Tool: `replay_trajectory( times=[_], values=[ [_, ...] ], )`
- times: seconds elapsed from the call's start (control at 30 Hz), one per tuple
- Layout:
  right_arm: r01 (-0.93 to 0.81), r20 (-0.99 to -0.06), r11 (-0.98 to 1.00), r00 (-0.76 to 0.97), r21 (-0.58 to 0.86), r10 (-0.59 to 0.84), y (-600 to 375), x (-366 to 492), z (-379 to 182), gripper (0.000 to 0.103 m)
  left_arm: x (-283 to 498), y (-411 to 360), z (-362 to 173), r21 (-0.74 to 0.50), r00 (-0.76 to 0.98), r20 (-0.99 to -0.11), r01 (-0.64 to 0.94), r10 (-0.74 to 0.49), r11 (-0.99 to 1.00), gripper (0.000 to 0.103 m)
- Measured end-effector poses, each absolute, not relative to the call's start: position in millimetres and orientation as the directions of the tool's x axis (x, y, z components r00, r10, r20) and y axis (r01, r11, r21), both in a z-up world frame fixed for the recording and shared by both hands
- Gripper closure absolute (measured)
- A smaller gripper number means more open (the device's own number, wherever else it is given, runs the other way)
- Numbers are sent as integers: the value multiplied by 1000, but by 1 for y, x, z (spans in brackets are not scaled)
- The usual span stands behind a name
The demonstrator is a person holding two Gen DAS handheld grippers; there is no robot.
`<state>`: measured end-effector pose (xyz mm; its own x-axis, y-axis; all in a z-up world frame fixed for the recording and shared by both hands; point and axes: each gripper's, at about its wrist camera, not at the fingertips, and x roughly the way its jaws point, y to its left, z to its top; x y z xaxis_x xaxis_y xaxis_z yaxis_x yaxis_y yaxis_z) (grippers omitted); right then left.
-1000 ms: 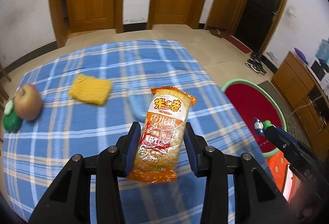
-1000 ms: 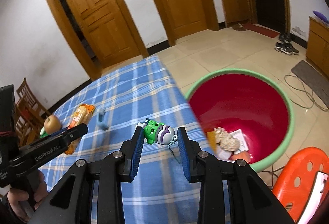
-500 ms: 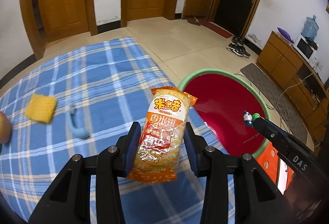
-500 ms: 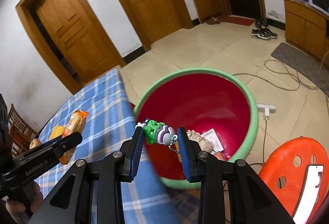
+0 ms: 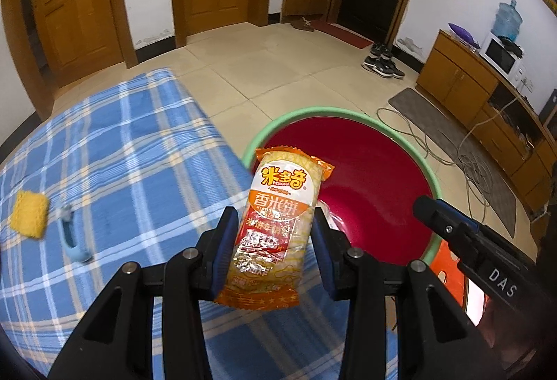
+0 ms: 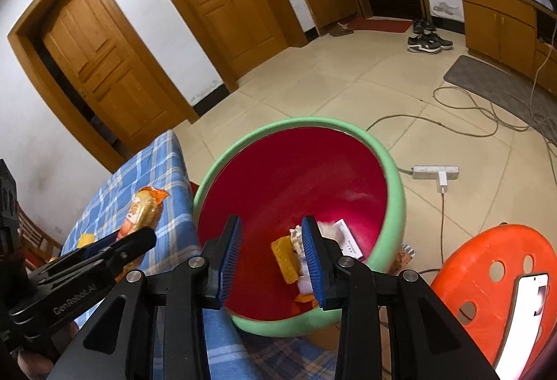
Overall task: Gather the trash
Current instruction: 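Open the left tool to drop the snack bag while the right tool drops the toy, then move both tools back to the items on the tablecloth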
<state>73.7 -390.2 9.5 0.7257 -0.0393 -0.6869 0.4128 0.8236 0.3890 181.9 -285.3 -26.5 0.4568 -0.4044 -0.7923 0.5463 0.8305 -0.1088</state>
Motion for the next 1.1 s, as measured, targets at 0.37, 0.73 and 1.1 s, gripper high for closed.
replay_trajectory(
  times=[0.37, 0.73, 1.1],
  values=[
    [446, -693, 800, 719, 401, -54, -405, 64, 6, 67, 182, -310, -30, -104, 455, -783, 576, -424, 811, 46],
    [431, -689, 808, 723, 401, -44, -398, 66, 8, 66, 182, -299, -28, -100, 467, -785, 553, -407, 827, 46],
    [414, -676, 818, 736, 398, -44, -385, 64, 19, 62, 181, -269, -21, -107, 496, -776, 504, -389, 857, 46]
  ],
)
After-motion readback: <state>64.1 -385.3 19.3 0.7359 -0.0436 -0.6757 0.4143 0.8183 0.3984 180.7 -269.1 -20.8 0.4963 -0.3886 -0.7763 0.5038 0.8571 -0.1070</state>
